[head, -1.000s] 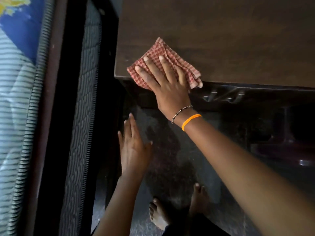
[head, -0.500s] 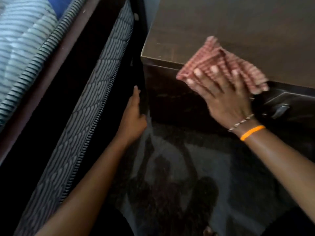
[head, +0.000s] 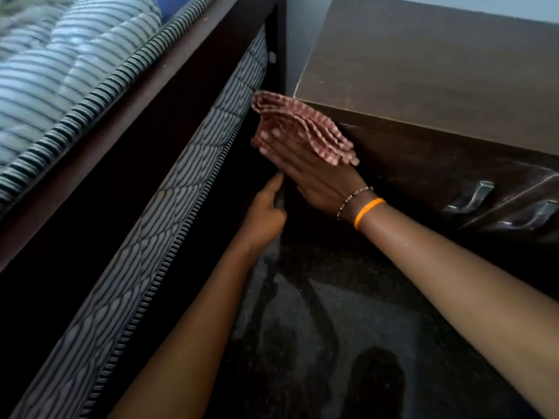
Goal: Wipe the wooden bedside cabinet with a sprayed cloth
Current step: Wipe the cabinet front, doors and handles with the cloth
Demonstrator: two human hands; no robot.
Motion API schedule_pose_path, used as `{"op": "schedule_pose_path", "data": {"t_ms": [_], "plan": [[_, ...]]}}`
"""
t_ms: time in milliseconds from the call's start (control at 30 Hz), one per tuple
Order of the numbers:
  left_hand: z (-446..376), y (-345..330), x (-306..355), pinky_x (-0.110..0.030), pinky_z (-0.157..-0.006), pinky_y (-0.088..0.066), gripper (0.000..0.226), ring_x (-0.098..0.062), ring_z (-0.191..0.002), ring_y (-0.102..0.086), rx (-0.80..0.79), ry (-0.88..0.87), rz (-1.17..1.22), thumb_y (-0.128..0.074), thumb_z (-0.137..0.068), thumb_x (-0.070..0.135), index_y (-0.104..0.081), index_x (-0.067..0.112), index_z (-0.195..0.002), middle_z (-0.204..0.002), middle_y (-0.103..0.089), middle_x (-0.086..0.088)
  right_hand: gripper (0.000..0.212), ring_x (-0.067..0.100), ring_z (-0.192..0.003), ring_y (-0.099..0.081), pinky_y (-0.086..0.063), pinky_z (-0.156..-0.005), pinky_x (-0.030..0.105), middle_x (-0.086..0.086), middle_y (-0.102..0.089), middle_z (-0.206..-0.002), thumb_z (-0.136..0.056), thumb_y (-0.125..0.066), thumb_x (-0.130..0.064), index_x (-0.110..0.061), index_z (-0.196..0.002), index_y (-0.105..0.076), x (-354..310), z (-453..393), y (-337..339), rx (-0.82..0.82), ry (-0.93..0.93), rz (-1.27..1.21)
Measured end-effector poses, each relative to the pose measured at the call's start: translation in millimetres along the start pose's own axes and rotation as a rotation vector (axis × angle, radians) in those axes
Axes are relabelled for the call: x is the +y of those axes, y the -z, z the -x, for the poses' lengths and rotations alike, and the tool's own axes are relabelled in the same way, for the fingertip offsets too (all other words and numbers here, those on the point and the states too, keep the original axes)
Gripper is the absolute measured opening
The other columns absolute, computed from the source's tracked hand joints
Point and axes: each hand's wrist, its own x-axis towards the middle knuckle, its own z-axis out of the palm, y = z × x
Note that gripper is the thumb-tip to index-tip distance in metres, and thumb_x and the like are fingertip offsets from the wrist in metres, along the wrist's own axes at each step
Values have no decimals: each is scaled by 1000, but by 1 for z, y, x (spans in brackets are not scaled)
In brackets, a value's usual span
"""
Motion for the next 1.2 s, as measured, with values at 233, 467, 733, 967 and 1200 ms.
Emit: {"op": "schedule_pose_path", "data": {"t_ms": [233,467,733,967,1200], "plan": [[-8,12,-16,-20,-106,-28,59,-8,-125,-41,87,122,-86,-50,-86,-5,-38,14,-140,-136,-44,5,72,21,-140,-28,-45,-101,46,0,-16,-156,-83,-25,-2,-18,-149,0,-19,68,-61,-182,77,18],[-14,12,-8,-15,-104,-25,68,-9,-132,-33,73,71,-88,-41,-80,-19,-33,9,-142,-145,-38,-5,79,22,-140,-9,9,-115,34,3,-25,-154,-73,-48,-22,-19,-146,-18,22,30,22,44,-32,257],[-16,5,-19,-35,-114,-28,81,-12,-135,-32,-37,34,-67,-44,-74,-18,-29,18,-145,-149,-33,-3,76,25,-131,-23,-10,-110,41,3,-33,-150,-76,-59,-20,-25,-144,-26,29,113,22,-77,-295,267],[-12,4,-16,-27,-114,-23,83,-10,-138,-22,-74,66,-67,-43,-78,-20,-20,20,-147,-153,-23,-1,77,22,-138,-13,14,-113,33,-1,-20,-155,-78,-51,-26,-30,-147,-16,26,99,21,-17,-316,288],[-6,12,-13,9,-78,-30,83,3,-126,-24,-131,96,-111,-34,-77,-29,-16,12,-147,-148,-30,-2,75,23,-139,-14,13,-114,38,5,-29,-153,-78,-51,-25,-19,-147,-23,-1,59,-25,51,-151,311]]}}
